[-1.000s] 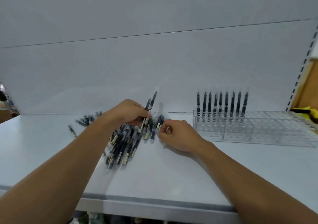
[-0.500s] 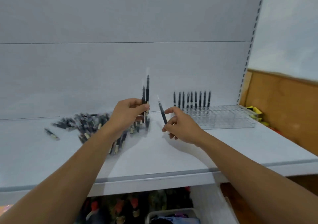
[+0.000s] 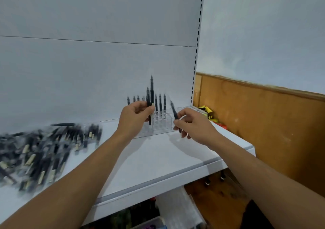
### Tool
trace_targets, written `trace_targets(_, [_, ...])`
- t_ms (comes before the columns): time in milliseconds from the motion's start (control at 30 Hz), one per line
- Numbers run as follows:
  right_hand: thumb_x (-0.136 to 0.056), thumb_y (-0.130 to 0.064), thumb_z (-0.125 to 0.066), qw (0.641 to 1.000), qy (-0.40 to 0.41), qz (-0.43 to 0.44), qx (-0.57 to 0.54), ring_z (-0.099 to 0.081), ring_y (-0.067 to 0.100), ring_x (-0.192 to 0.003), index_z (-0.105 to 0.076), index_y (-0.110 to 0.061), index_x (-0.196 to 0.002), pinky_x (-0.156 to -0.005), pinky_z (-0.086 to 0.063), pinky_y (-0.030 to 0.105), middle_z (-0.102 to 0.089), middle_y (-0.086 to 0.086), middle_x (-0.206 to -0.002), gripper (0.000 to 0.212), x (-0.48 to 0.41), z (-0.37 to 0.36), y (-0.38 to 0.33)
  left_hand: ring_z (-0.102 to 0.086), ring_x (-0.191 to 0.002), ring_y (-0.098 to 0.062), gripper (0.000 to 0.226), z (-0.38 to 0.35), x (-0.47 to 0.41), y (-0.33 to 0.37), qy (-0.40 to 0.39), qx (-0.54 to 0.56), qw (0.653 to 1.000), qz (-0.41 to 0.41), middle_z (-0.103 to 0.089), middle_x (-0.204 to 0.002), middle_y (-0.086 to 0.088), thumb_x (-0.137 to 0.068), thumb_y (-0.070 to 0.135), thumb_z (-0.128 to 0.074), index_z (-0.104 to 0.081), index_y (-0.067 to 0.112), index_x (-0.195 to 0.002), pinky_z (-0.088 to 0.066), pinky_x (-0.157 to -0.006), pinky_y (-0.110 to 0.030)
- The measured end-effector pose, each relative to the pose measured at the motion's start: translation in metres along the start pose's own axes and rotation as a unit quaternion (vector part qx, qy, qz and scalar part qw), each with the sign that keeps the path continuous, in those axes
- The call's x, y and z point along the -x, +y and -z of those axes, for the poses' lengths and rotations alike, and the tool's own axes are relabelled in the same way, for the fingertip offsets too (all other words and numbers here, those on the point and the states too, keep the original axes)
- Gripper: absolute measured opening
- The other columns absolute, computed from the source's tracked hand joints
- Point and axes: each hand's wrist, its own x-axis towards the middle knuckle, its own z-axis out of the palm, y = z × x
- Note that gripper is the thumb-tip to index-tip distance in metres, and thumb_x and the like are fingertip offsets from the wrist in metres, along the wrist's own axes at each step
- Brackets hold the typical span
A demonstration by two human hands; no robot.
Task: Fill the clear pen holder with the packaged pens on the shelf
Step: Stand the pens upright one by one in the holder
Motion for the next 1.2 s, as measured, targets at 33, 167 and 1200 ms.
trace_targets(33, [-0.093, -0.023, -0.065, 1.000, 0.010, 0.005, 0.000, -0.064, 0.012, -0.063, -0.061, -0.016, -0.097, -0.062, -0.053, 0.033, -0.073, -0.001, -0.080, 0.009, -0.004, 0.003, 0.001, -0.068, -0.079, -0.005, 0.012, -0.004, -0.005, 0.000, 0.004, 0.001, 1.000, -0.002, -0.073, -0.088, 0.000, -0.087, 0.023, -0.071, -0.071, 0.017, -0.097, -0.055, -0.068, -0.018])
trace_targets(167, [-0.090, -0.024, -0.067, 0.998, 0.055, 0.026, 0.020, -0.066, 0.023, -0.079, -0.065, -0.016, -0.092, -0.076, -0.056, 0.043, -0.068, -0.001, -0.084, 0.008, -0.031, 0.015, 0.007, -0.070, -0.080, -0.009, 0.014, -0.016, -0.027, 0.004, 0.013, 0.014, 1.000, -0.017, -0.074, -0.088, -0.003, -0.087, 0.022, -0.071, -0.072, 0.014, -0.099, -0.057, -0.071, -0.021])
trace_targets(1200, [-0.090, -0.026, -0.069, 0.993, 0.039, 0.112, 0.008, -0.069, 0.003, -0.069, -0.062, -0.017, -0.091, -0.065, -0.056, 0.019, -0.072, 0.002, -0.083, 0.011, -0.190, 0.005, 0.066, -0.072, -0.086, -0.015, 0.027, -0.049, -0.086, -0.030, -0.042, 0.081, 0.995, 0.045, -0.076, -0.089, -0.001, -0.072, 0.029, -0.069, -0.072, 0.015, -0.094, -0.058, -0.075, -0.026])
